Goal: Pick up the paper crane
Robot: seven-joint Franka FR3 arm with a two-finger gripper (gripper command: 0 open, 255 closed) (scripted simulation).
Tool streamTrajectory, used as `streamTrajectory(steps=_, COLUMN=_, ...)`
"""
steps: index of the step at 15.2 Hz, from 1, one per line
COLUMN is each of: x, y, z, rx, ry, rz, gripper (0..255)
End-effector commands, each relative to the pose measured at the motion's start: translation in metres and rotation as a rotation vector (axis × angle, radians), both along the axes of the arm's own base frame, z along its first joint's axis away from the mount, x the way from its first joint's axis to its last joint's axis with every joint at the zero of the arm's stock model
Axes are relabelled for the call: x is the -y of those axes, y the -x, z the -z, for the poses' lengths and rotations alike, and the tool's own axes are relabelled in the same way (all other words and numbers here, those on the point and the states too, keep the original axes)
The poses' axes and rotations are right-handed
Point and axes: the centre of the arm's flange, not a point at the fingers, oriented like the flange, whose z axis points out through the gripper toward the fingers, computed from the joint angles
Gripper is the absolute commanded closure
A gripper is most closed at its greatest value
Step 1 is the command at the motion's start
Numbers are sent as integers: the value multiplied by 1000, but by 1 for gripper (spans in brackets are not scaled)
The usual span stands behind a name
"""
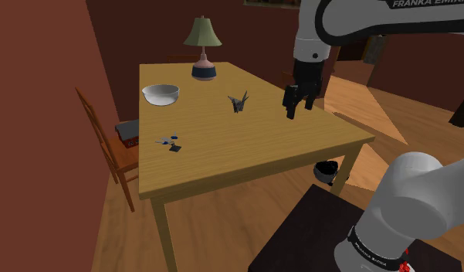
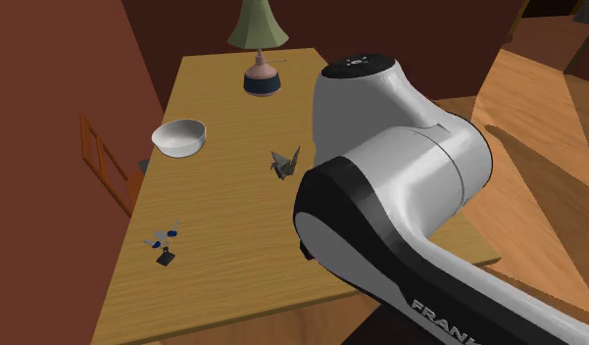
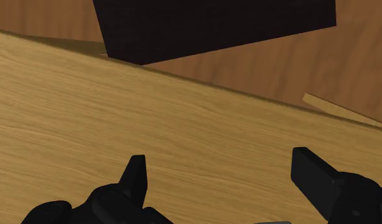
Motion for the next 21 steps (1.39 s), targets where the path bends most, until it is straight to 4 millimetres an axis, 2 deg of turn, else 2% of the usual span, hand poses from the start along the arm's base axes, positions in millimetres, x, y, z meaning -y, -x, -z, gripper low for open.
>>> streamTrajectory(steps=1, x=0, y=0, z=0, rx=0, ry=0, rz=0, gripper=0)
streamTrajectory(steps=11, x=27, y=-134, z=17, rx=-21, ry=-7, rz=152, gripper=0)
streamTrajectory(steps=21, x=75, y=-261, z=38, rx=-43, ry=-14, rz=305, gripper=0)
